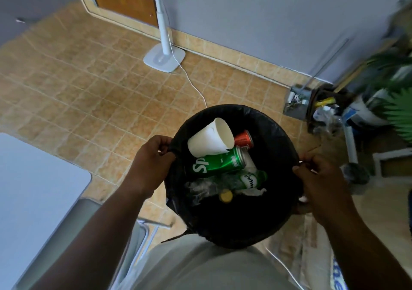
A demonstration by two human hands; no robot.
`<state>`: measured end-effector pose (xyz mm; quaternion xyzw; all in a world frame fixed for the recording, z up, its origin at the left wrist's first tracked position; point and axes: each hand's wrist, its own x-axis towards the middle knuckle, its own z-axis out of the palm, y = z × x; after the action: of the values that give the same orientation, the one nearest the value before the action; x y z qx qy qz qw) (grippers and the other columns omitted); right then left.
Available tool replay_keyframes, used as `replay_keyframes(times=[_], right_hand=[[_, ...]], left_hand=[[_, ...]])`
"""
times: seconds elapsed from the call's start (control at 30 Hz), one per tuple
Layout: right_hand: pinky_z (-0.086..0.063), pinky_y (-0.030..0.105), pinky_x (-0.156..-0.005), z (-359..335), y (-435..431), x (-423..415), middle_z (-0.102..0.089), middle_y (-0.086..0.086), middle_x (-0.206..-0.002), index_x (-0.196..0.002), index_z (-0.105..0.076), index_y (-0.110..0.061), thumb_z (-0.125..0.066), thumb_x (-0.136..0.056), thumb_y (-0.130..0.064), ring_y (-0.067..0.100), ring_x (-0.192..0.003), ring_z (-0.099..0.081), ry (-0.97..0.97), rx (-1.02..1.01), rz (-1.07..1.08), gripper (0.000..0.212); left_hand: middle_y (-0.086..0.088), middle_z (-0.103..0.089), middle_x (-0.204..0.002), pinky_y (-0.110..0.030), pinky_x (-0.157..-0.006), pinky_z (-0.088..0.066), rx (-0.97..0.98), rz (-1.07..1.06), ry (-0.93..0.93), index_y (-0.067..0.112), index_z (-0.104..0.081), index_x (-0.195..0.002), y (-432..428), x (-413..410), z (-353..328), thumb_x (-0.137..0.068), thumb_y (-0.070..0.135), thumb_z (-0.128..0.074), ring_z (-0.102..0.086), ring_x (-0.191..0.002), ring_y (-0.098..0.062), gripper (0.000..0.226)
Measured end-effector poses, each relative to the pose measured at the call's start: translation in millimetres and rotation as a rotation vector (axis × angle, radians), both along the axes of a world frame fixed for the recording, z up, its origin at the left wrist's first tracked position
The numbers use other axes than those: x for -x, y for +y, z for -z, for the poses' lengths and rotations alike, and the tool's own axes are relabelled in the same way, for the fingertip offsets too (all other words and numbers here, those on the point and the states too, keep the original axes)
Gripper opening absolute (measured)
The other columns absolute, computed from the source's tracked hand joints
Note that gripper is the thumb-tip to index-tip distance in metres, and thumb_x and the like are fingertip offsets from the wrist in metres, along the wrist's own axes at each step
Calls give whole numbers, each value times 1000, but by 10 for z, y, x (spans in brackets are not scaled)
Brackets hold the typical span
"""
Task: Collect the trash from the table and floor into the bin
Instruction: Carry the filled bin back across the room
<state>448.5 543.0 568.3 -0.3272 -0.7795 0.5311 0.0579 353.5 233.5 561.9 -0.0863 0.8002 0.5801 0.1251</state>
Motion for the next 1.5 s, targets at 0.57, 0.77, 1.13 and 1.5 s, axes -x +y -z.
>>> replay_keyframes(times=[0.57, 0.77, 1.13, 1.5], right_hand=[[-48, 30, -61, 17, 103, 2636, -65, -2, -86, -96, -66, -26, -61, -90, -6, 20, -77, -63, 51, -89, -294, 21], [-55, 37, -67, 85, 38, 3650, -68, 2, -96, -111, -67, -20, -61, -91, -11, 24, -86, -66, 29, -91, -568, 22], [-53, 37, -71, 158, -769, 5000, -67, -6, -87, -109, -66, -26, -63, -90, -11, 21, -82, -66, 77, -36, -974, 25], [-53, 38, -68, 329, -2225, 5637, -63, -8, -80, -109, -65, -26, -64, -91, -10, 16, -71, -62, 50, -75, -1129, 25]], left_hand=[[-5, -66, -90, -45, -70, -57, 44, -281, -48, 20, -63, -94, 39, 1699, -10, -82, -1, -57, -67, -85, -27, 24], [-4, -69, -89, -51, -75, -59, 96, -509, -78, 26, -62, -92, 23, 1921, -40, -81, -1, -58, -68, -84, -25, 30], [-8, -69, -92, -32, -62, -54, 129, -945, -91, 17, -64, -100, -213, 2074, 0, -80, -5, -57, -67, -82, -23, 30], [-4, -69, -92, -53, -78, -58, 52, -1123, -122, 22, -65, -97, -1273, 2355, 150, -76, 4, -55, -67, -88, -27, 29]])
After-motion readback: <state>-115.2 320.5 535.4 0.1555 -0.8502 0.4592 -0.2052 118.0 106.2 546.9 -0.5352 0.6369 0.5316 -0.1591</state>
